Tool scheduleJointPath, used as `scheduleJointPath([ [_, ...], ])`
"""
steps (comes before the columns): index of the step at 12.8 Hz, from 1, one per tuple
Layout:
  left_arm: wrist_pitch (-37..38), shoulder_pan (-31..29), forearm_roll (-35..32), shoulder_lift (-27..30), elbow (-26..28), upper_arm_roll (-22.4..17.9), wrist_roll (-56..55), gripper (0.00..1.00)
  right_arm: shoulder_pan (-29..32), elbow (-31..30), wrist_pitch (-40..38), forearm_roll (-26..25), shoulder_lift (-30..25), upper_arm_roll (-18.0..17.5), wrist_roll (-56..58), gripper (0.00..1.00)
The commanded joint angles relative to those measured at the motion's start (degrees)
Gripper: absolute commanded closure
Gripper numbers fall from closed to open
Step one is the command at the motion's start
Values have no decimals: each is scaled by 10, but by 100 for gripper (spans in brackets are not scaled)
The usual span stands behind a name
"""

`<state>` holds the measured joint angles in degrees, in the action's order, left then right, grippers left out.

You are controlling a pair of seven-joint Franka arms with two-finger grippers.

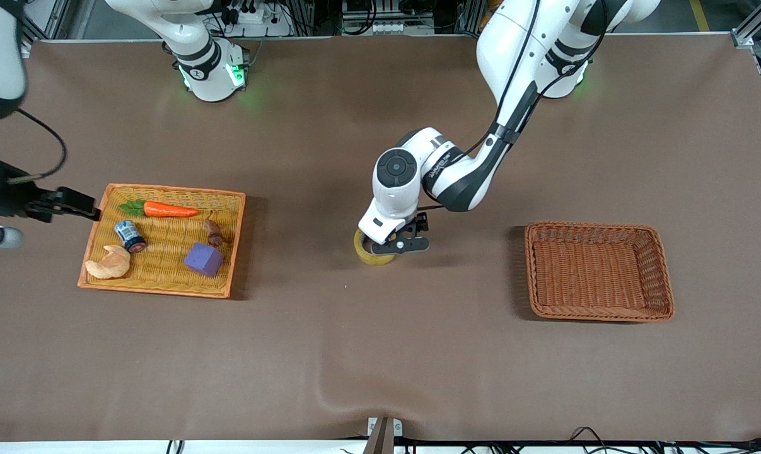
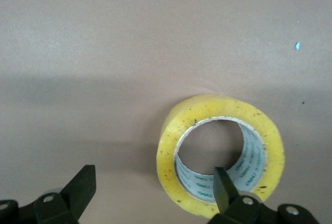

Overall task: Transfer tape with both arms
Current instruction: 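Grasp the tape with the left gripper while the right gripper releases it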

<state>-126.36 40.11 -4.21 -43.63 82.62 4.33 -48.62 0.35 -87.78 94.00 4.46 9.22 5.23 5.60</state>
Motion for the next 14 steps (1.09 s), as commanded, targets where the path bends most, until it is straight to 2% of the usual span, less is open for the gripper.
scheduleJointPath([
  [1,-1,3,-10,-27,-12,1,20,0,25,-68,18,-2,-66,-14,20,0],
  [3,-29,0,-10,-29,-13,0,17,0,26,-111,24,-4,-100,-13,19,0],
  [7,-53,6,-11,-36,-12,-3,10,0,18,-120,18,-28,-139,-15,19,0],
  [9,-54,18,-13,-44,-12,-6,7,0,14,-161,67,-28,-178,-19,21,0],
  [11,-57,19,-14,-48,-12,-6,-3,0,5,-151,45,-30,-180,-31,9,0],
  [12,-59,19,-15,-49,-11,-6,-8,14,6,-128,17,-30,-175,-33,-1,0],
  [13,-59,21,-15,-52,-11,-6,-17,53,8,-105,-3,-31,-159,-32,-13,0],
  [14,-59,21,-20,-53,-11,-6,-26,100,8,-97,-5,-33,-149,-31,-14,0],
])
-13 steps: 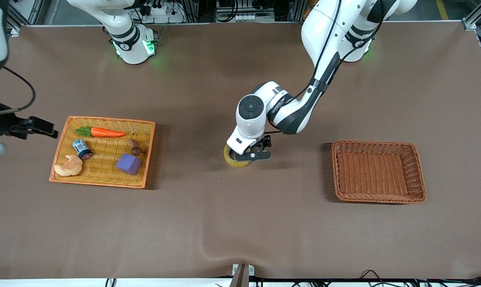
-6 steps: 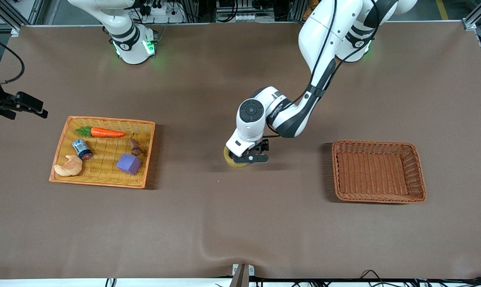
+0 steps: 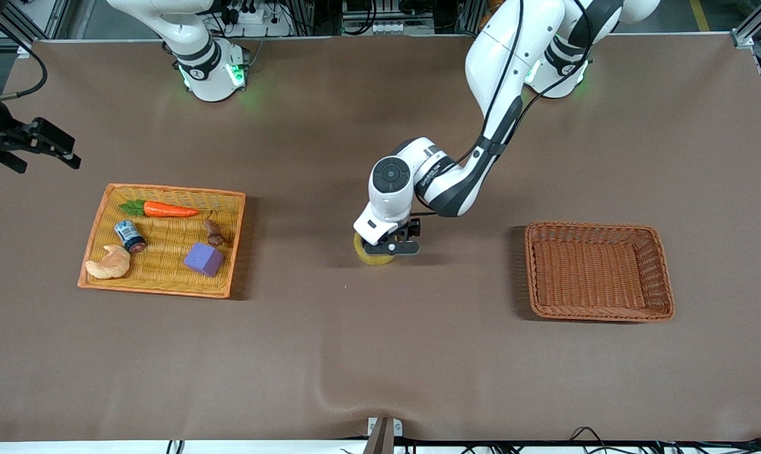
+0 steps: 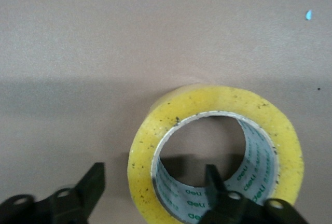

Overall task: Transfer tape with both arms
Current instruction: 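Carry the tape with the left gripper over the brown basket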

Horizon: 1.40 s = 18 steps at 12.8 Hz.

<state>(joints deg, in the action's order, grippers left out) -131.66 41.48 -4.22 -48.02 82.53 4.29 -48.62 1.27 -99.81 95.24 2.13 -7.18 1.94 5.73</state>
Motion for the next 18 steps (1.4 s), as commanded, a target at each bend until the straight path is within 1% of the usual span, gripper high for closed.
scheduleJointPath([
  [1,-6,11,-39,-9,-8,-6,-39,100,0,24,-16,-10,17,2,-16,0],
  [2,-7,12,-53,-11,-8,-6,-75,100,1,24,-17,-9,18,2,-18,0],
  [4,-8,12,-78,-13,-7,-5,-94,100,0,29,-17,-9,18,2,-22,0],
  [7,-8,-2,-76,-4,-7,-4,-90,100,12,33,-17,-7,27,4,-21,0],
  [8,-8,-8,-74,-2,-5,-4,-92,100,13,44,-19,-8,27,4,-22,0],
  [10,-6,-10,-73,8,9,-3,-117,100,15,48,-28,-7,37,3,-22,0],
  [12,-4,-17,-73,40,31,-3,-126,100,15,48,-31,-6,51,4,-21,0],
  [13,-3,-31,-73,62,46,0,-141,100,15,49,-43,-6,58,4,-20,0],
  [18,-3,-83,-46,184,147,2,-151,100,16,51,-64,-8,62,5,-20,0],
])
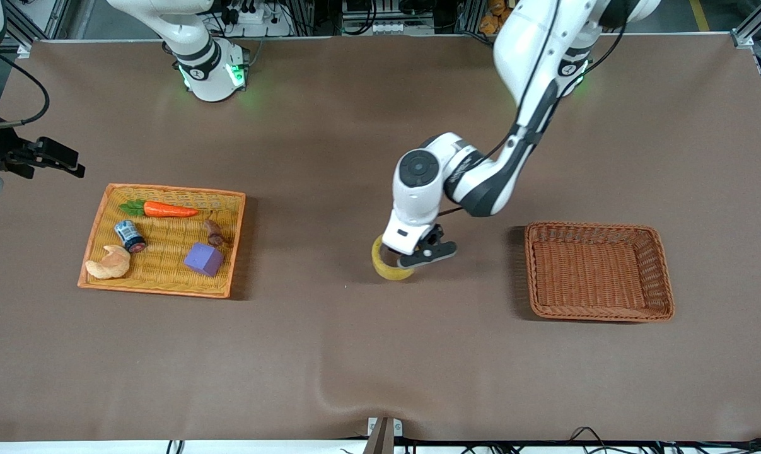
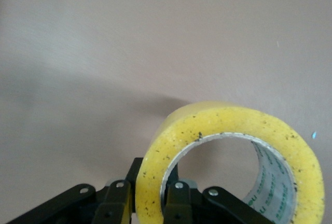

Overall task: Transfer tape with both arms
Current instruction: 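Carry the tape with the left gripper over the brown basket, then lower the tape into the basket and open the left gripper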

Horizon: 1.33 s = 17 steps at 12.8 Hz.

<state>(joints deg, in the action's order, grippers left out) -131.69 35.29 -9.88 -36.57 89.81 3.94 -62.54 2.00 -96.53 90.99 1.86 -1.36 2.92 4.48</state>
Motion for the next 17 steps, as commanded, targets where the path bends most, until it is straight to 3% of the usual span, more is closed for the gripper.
scheduleJointPath([
  [1,-2,-36,11,92,97,5,-8,100,12,24,-30,-5,4,-5,-9,0],
  [5,0,-154,12,145,164,6,53,100,16,32,-31,-5,6,-5,-9,0],
  [10,73,-274,49,172,172,6,214,100,16,35,-32,-5,6,-5,-9,0],
  [14,72,-359,50,146,168,6,316,100,15,50,-31,-5,6,-5,-9,0],
  [17,61,-379,55,128,164,4,341,100,18,53,-34,-6,14,-5,-8,0],
])
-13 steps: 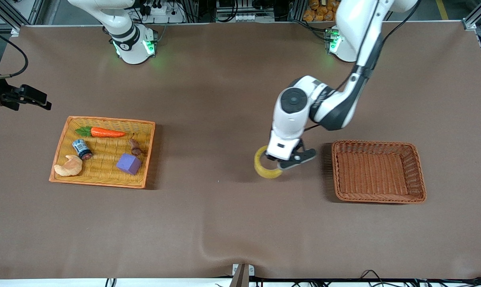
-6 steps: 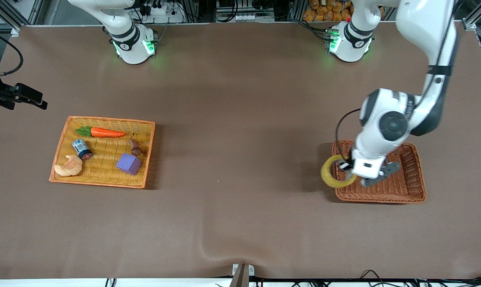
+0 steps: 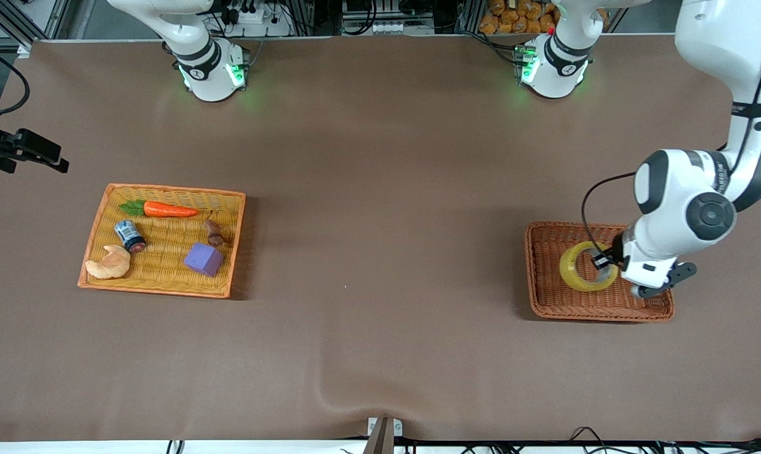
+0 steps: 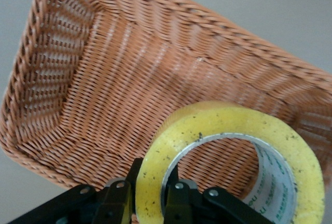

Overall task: Transfer tape with both arms
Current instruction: 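Lower the tape into the basket and open the left gripper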

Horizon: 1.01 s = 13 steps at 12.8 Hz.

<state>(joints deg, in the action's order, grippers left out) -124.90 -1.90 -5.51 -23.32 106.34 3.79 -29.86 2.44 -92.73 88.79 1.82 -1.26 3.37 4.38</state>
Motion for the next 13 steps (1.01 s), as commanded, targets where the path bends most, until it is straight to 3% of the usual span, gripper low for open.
scheduleJointPath([
  [1,-16,-7,9,-17,-1,6,14,100,13,15,-14,-6,14,-9,-7,0],
  [3,-32,-8,6,-31,-1,6,14,100,13,13,-15,-6,15,-9,-8,0],
  [4,-45,-7,5,-38,-2,5,14,93,17,14,-15,-6,20,-9,-8,0],
  [5,-56,-9,3,-48,-5,5,16,44,22,14,-15,-6,21,-9,-8,0],
  [6,-63,-7,4,-52,-5,4,29,0,22,13,-16,-6,21,-9,-7,0],
  [11,-63,-13,4,-45,-6,6,31,0,26,16,-20,-7,21,-9,-7,0],
  [13,-61,-15,12,-12,-5,10,37,0,20,15,-20,-7,21,-9,-6,0],
])
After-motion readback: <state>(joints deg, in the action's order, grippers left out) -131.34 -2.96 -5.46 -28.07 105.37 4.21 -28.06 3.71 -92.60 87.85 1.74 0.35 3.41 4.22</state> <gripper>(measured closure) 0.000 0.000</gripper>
